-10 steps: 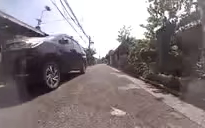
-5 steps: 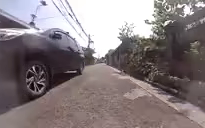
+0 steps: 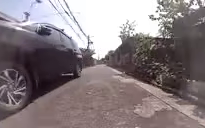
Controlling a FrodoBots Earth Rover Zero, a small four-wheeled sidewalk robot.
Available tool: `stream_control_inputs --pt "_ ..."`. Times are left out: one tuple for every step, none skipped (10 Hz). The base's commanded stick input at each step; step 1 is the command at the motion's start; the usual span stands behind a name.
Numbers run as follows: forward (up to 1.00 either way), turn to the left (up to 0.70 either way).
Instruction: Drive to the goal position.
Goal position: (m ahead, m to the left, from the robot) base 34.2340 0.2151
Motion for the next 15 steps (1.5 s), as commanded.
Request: stream_control_inputs --pt "1.00 0.00" --pt "1.00 0.00" --pt "1.00 0.00" --pt "1.00 0.00" --pt "1.00 0.00" --pt "1.00 0.00" --pt "1.00 0.00" --pt "1.00 0.00" --pt "1.00 0.00" --pt "1.00 0.00" --pt "1.00 0.00" --pt "1.00 0.00" --pt "1.00 0.00" --pt "1.00 0.00" --pt "1.00 0.00"
